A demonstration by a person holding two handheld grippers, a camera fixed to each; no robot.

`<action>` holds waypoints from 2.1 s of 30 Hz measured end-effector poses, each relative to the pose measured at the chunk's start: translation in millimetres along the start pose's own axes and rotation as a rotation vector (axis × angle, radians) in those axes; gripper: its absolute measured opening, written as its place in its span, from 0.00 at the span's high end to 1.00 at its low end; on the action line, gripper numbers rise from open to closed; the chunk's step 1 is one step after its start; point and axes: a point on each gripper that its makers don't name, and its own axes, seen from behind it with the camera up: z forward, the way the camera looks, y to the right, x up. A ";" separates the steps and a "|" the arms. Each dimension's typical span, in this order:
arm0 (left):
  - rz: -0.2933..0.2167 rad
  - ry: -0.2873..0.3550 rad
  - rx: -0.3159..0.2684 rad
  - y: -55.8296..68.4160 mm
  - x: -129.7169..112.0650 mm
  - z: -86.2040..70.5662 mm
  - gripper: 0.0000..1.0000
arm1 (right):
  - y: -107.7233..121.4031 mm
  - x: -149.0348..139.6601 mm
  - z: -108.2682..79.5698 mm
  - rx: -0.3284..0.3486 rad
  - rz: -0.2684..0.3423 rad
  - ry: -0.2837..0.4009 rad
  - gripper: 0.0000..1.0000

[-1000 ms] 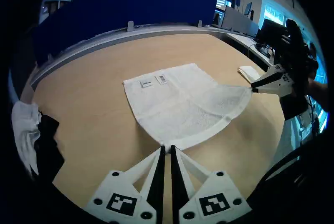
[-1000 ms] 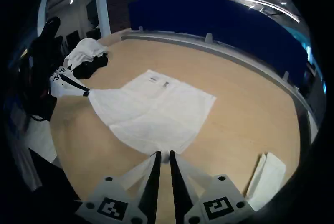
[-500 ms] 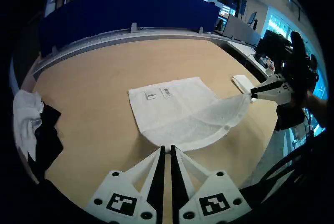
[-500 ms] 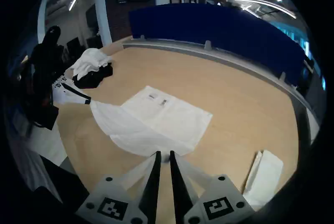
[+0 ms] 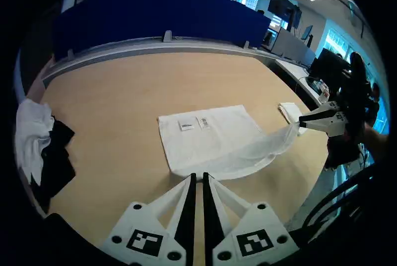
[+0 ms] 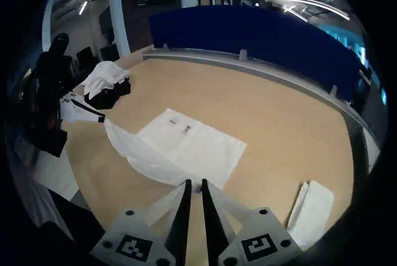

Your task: Fold towel

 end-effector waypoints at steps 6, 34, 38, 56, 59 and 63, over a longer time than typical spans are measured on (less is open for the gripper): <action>-0.017 0.031 0.010 -9.2 23.5 16.6 0.91 | 16.6 16.7 16.8 -0.014 -0.026 0.007 0.85; 0.006 0.005 0.037 -56.5 47.2 112.0 0.91 | 79.2 27.5 111.0 -0.048 0.008 -0.042 0.85; 0.007 0.002 0.042 -58.8 43.6 119.6 0.91 | 82.6 21.7 117.5 -0.055 0.013 -0.051 0.85; 0.008 -0.012 0.101 -77.0 34.8 148.6 0.68 | 104.3 14.4 142.4 -0.138 0.052 -0.059 0.63; 0.013 -0.014 0.101 -78.7 35.3 147.4 0.54 | 107.1 16.5 140.4 -0.153 0.058 -0.051 0.38; 0.022 -0.015 0.109 -82.6 36.2 144.5 0.24 | 109.2 20.0 137.5 -0.162 0.063 -0.037 0.21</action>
